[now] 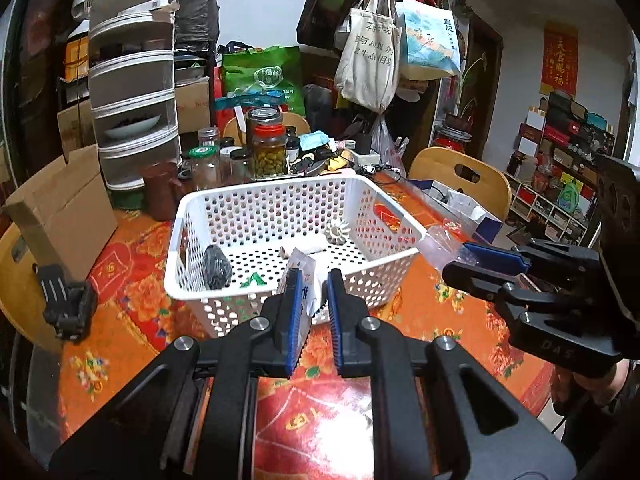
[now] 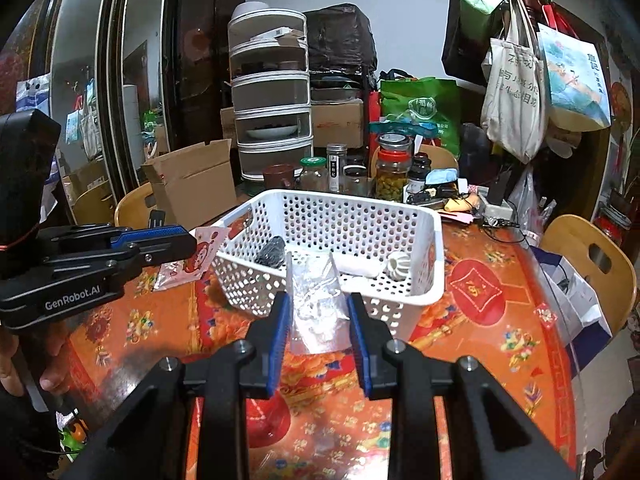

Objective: Organize soft objects

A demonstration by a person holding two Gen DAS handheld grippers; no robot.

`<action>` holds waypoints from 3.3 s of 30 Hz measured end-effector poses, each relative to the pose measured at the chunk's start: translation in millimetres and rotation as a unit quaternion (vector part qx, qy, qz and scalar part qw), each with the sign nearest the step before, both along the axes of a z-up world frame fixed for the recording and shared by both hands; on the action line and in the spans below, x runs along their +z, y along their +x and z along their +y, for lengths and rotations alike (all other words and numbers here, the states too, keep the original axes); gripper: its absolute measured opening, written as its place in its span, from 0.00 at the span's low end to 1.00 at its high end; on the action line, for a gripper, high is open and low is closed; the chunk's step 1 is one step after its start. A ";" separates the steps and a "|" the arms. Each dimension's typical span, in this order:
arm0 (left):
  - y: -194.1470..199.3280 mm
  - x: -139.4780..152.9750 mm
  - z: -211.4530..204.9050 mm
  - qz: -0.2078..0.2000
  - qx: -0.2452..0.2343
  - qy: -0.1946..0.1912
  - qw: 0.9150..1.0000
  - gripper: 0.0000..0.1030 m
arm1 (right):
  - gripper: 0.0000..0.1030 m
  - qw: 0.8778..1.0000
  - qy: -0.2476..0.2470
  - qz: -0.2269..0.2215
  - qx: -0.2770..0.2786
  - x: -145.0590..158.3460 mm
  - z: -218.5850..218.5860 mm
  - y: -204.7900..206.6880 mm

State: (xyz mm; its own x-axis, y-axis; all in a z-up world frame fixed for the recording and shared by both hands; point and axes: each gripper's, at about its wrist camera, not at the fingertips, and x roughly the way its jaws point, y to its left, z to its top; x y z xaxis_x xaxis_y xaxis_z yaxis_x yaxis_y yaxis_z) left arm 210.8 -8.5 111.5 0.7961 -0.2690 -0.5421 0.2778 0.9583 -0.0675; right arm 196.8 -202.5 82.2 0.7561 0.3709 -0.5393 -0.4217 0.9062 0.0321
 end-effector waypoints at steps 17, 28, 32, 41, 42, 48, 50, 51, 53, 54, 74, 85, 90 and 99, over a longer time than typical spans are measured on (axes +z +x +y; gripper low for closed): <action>107.8 17.2 -15.8 0.034 0.035 0.034 0.998 0.11 | 0.27 0.997 -0.028 0.063 -0.025 3.6 9.0 92.6; 209.2 -39.1 0.6 0.171 0.056 0.009 0.984 0.11 | 0.27 0.982 -0.062 0.172 -0.051 -40.1 20.1 178.8; 229.1 -54.2 2.1 0.191 0.060 0.008 0.980 0.11 | 0.27 0.978 -0.066 0.189 -0.052 -53.3 24.5 192.2; 235.8 -71.4 4.7 0.194 0.066 0.009 0.979 0.12 | 0.29 0.977 -0.076 0.194 -0.052 -68.9 34.6 203.0; 235.4 -71.1 5.7 0.192 0.066 0.006 0.979 0.12 | 0.32 0.977 -0.067 0.194 -0.051 -68.6 33.3 203.8; 220.1 -59.1 14.7 0.162 0.076 -0.005 0.984 0.59 | 0.73 0.980 -0.062 0.181 -0.048 -60.9 30.0 195.8; 210.6 -52.9 17.8 0.155 0.072 -0.013 0.985 0.60 | 0.75 0.982 -0.049 0.176 -0.051 -55.6 23.7 191.4; 205.1 -50.1 19.0 0.151 0.072 -0.013 0.986 0.60 | 0.75 0.983 -0.037 0.173 -0.053 -50.7 17.6 187.0; 189.2 -43.4 21.8 0.136 0.074 -0.002 0.988 0.71 | 0.78 0.984 -0.024 0.167 -0.054 -44.2 9.7 178.8; 181.3 -40.7 24.1 0.130 0.073 -0.002 0.989 0.77 | 0.83 0.985 -0.019 0.161 -0.054 -40.0 5.0 171.9; -40.9 -64.5 67.5 0.049 0.145 0.029 0.988 1.00 | 1.00 0.990 0.035 0.089 -0.105 -71.7 -43.6 -41.4; -112.4 -14.3 34.6 0.013 0.098 0.009 0.995 1.00 | 1.00 0.997 0.024 0.020 -0.063 -5.3 -23.2 -103.7; -83.3 4.4 28.9 0.020 0.100 0.003 0.995 1.00 | 1.00 0.997 0.021 -0.005 -0.074 23.3 -23.0 -83.2; -47.2 -17.7 27.7 0.046 0.114 0.011 0.992 1.00 | 1.00 0.995 0.032 0.048 -0.083 -4.5 -26.6 -40.1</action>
